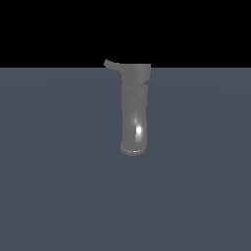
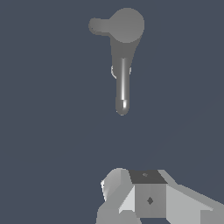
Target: Turn on the faucet by rotating a designated handle.
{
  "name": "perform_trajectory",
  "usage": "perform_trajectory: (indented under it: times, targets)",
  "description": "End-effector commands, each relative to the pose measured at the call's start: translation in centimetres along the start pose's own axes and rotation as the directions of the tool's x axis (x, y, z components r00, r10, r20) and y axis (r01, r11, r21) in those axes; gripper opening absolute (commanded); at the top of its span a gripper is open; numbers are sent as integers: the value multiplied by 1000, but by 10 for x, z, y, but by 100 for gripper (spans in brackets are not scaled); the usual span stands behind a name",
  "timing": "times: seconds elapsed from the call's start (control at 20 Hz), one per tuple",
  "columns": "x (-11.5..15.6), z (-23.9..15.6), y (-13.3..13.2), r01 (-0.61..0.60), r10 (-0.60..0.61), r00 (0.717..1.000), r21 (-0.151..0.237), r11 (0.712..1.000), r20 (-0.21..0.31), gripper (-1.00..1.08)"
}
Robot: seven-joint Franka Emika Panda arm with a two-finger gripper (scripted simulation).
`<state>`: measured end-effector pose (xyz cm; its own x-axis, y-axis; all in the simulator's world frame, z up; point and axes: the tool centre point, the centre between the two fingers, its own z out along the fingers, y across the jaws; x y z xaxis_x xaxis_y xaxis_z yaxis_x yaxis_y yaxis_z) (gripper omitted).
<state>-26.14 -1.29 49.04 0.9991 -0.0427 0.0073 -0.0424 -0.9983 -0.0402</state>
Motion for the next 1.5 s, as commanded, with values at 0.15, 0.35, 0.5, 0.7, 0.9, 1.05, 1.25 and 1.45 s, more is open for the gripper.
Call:
perform_trajectory:
  times: [0.15, 0.35, 0.5, 0.7, 0.9, 1.05, 1.25, 1.45]
  targets:
    - [1, 1, -1, -5, 5, 1000, 0, 1000, 0, -100]
    - [3, 3, -5, -27, 27, 1000, 0, 1000, 0, -100]
    - [6, 7, -10, -55, 55, 998, -1, 998, -1, -100]
    - [13, 14, -19, -108, 108, 994, -2, 994, -1, -100]
    - [23, 23, -31, -179, 179, 984, -3, 984, -3, -100]
    - [32, 32, -41, -242, 242, 970, -3, 970, -4, -100]
    - [47, 43, -54, -328, 328, 945, -4, 945, -5, -100]
    - [63, 55, -65, -411, 411, 911, -5, 911, -7, -100]
